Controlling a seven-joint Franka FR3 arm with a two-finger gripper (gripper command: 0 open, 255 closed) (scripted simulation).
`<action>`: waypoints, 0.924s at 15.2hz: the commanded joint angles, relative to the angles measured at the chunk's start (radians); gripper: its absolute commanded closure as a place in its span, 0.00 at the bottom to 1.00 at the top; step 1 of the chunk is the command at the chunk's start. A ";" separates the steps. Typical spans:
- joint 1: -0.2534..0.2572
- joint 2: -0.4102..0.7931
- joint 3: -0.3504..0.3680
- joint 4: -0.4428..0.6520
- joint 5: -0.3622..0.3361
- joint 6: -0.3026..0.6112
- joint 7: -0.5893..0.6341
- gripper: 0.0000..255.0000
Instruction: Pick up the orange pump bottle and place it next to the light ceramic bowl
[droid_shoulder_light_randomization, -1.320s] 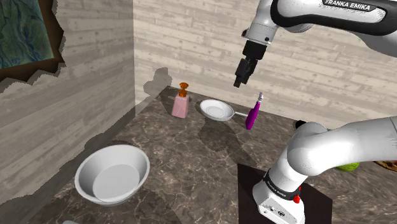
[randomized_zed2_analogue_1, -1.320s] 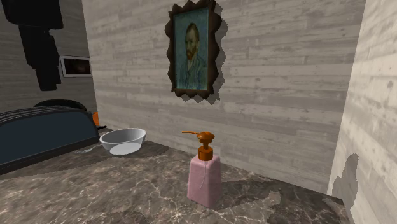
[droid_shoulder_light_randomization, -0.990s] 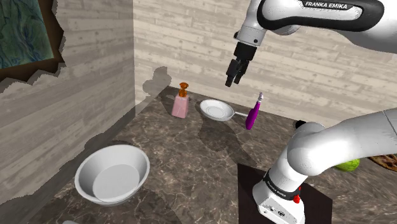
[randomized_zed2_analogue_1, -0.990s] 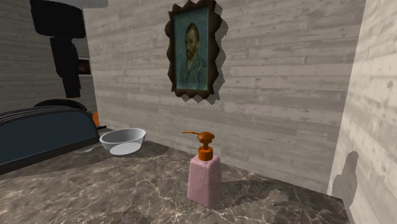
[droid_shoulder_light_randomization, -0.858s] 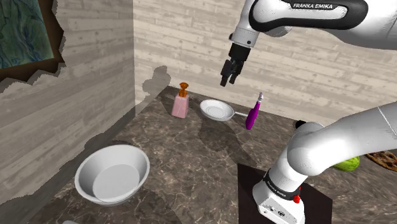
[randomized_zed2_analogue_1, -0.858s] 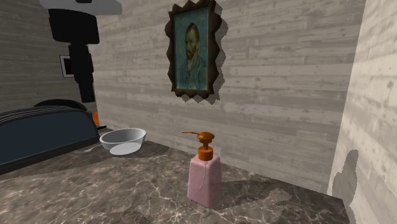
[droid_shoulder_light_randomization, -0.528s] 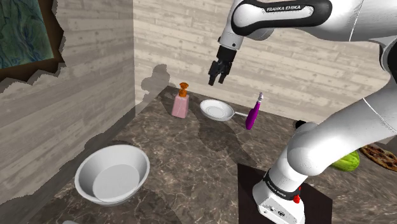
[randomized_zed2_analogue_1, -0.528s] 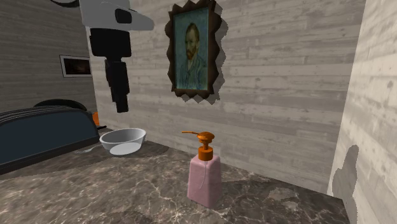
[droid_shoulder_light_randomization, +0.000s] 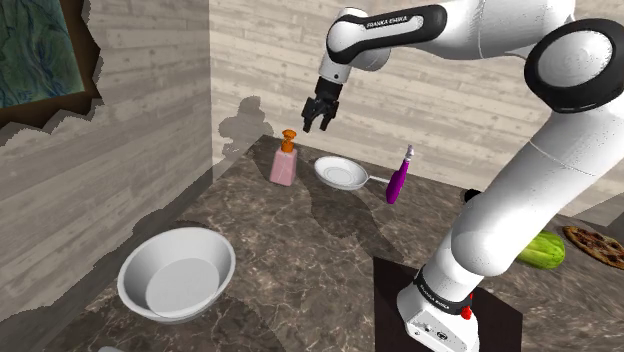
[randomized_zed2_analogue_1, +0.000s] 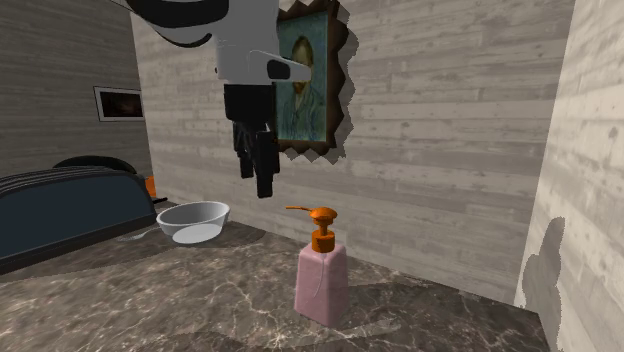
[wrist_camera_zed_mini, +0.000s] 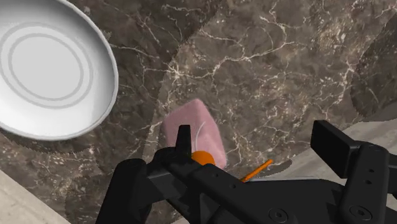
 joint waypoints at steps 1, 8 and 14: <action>-0.002 0.078 -0.006 0.060 0.016 0.019 -0.006 0.00; -0.022 0.355 -0.016 0.323 0.077 0.033 -0.023 0.00; -0.024 0.414 -0.012 0.340 0.091 0.077 -0.028 0.00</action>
